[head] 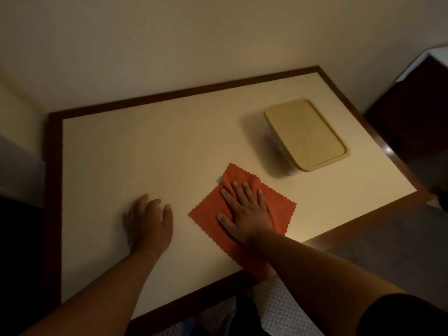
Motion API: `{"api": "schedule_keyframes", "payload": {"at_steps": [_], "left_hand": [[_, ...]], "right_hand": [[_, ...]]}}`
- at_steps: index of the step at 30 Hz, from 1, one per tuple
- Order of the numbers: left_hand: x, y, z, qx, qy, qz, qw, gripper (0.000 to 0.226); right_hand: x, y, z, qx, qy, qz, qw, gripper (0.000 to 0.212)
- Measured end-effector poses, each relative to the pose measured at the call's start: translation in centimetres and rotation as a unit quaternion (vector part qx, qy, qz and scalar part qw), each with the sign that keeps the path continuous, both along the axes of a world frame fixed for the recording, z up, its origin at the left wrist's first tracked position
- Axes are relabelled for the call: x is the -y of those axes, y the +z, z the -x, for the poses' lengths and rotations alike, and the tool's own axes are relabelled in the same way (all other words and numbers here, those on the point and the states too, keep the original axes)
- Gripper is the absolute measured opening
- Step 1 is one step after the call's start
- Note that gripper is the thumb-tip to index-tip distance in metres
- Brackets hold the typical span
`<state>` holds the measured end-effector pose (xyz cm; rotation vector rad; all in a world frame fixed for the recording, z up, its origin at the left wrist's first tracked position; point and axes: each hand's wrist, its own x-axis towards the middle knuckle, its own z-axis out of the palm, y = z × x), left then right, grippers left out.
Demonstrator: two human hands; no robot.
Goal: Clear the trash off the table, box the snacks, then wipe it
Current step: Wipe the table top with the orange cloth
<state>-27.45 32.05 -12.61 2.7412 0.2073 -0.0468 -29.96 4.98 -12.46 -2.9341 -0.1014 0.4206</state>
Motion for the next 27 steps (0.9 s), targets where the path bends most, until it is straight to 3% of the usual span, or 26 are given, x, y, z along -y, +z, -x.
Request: {"api": "schedule_keyframes", "payload": {"at_steps": [5, 9, 15, 20, 24, 27], "left_hand": [[12.6, 4.1, -2.5, 0.011, -0.127, 0.124, 0.984, 0.021], [21.7, 8.3, -3.9, -0.02, -0.16, 0.229, 0.96, 0.017], [30.9, 9.8, -7.8, -0.166, -0.018, 0.41, 0.897, 0.052], [33.8, 8.5, -9.7, -0.239, 0.065, 0.514, 0.821, 0.018], [34.2, 7.3, -10.1, -0.269, 0.089, 0.567, 0.774, 0.019], [34.2, 7.3, -9.9, -0.264, 0.096, 0.585, 0.76, 0.016]], "right_hand": [[7.1, 0.4, 0.9, -0.013, -0.017, 0.0, 1.0, 0.076], [9.5, 0.9, 1.2, -0.024, 0.0, -0.009, 1.0, 0.077], [10.3, 0.6, 1.1, -0.014, 0.006, -0.021, 1.0, 0.078], [10.8, 0.6, 1.1, -0.021, 0.018, -0.036, 0.999, 0.077], [10.8, 0.6, 1.0, -0.026, 0.018, -0.037, 0.999, 0.076], [10.7, 0.5, 0.9, -0.029, 0.018, -0.034, 0.999, 0.077]]}}
